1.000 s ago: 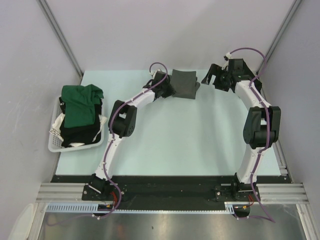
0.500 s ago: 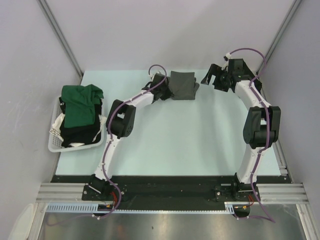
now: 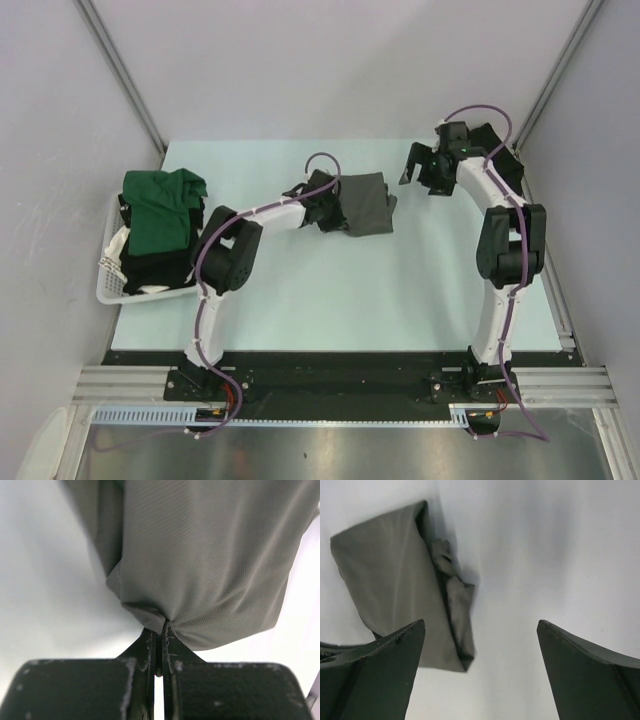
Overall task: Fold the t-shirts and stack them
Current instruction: Put the neatly folded tshirt into the corner of the board with both arms
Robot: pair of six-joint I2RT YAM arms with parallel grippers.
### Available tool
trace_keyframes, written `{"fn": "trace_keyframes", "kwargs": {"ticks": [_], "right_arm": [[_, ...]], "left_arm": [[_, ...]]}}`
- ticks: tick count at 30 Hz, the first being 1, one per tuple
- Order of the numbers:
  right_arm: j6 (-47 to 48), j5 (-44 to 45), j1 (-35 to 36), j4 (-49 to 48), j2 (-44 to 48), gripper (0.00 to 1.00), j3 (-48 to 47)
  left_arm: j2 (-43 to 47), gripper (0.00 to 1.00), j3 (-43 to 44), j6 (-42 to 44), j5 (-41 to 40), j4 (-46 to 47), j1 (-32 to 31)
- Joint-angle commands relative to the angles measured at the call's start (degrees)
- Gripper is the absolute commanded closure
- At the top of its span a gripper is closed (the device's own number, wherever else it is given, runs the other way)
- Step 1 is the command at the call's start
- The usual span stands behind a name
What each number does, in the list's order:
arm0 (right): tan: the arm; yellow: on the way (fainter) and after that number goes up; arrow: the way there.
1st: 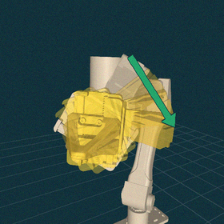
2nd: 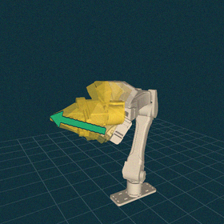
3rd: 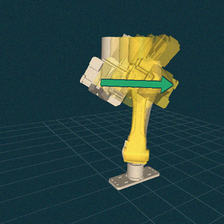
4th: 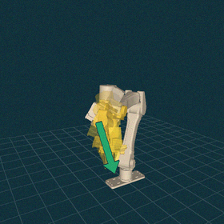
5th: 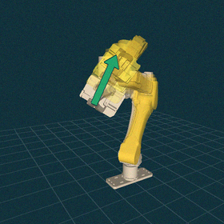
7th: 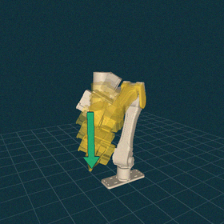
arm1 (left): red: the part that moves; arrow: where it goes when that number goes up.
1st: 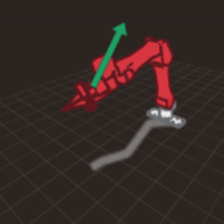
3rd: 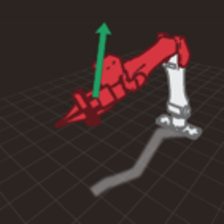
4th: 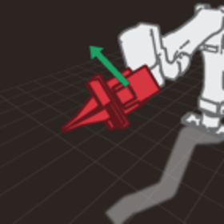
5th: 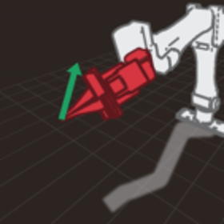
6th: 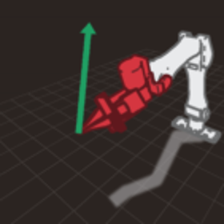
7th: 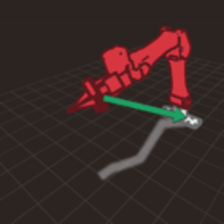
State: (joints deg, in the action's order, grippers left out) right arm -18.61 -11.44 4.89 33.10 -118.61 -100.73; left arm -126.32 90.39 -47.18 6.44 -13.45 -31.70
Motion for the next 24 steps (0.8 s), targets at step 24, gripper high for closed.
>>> {"fn": "trace_keyframes", "kwargs": {"ticks": [24], "right_arm": [[-7.1,-10.5,0.3,-17.5,-5.3,0.0,8.1]], "left_arm": [[13.0,1.0,-7.7,5.5,-0.8,-10.9,-5.3]]}}
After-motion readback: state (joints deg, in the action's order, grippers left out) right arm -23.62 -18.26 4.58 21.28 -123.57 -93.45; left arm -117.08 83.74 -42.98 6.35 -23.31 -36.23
